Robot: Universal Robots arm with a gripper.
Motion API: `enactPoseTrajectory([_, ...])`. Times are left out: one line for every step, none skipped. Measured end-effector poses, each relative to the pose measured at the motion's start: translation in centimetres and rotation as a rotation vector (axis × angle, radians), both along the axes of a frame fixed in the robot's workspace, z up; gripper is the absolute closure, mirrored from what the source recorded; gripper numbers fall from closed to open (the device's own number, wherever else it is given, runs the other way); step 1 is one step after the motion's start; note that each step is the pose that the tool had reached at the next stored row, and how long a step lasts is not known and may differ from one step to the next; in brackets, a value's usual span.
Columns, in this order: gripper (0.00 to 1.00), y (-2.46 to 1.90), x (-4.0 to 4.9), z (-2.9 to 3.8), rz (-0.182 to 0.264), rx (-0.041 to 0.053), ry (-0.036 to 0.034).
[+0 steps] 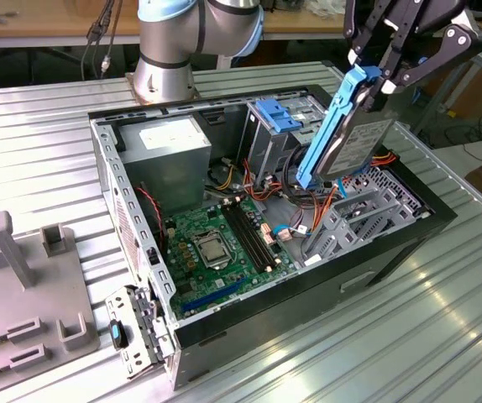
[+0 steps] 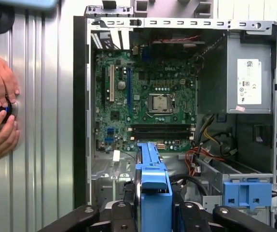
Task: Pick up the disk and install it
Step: 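Insert the disk into the insertion slot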
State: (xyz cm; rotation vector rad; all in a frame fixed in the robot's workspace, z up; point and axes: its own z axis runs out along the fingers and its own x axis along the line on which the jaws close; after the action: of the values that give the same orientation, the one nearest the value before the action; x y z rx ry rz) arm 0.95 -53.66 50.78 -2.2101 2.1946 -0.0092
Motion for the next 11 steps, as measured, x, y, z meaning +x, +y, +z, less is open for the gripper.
enactPoseTrajectory([0.63,-0.09,0.17,-0.01,0.0,0.0,0.0])
enactPoseTrajectory([0.63,-0.15,0.31,-0.02,0.0,0.0,0.0])
enactPoseTrajectory([0.63,-0.21,0.45,-0.03,0.0,0.0001,0.0])
enactPoseTrajectory([0.63,-0.24,0.58,-0.04,0.0,0.0001,0.0])
enactPoseTrajectory([0.63,-0.3,0.82,-0.05,0.0,0.0001,0.0])
enactPoseTrajectory([0.63,-0.36,1.03,-0.06,0.0,0.0001,0.0])
enactPoseTrajectory([0.63,-0.45,1.3,-0.08,0.0,0.0001,0.0])
enactPoseTrajectory([0.63,-0.53,1.48,-0.09,0.0,0.0,0.0])
enactPoseTrajectory([0.63,-0.59,1.62,-0.1,0.0,0.0001,0.0])
enactPoseTrajectory([0.63,-0.67,1.82,-0.12,0.0,0.0001,0.0])
enactPoseTrajectory([0.63,-0.72,1.98,-0.14,0.0,0.0001,0.0])
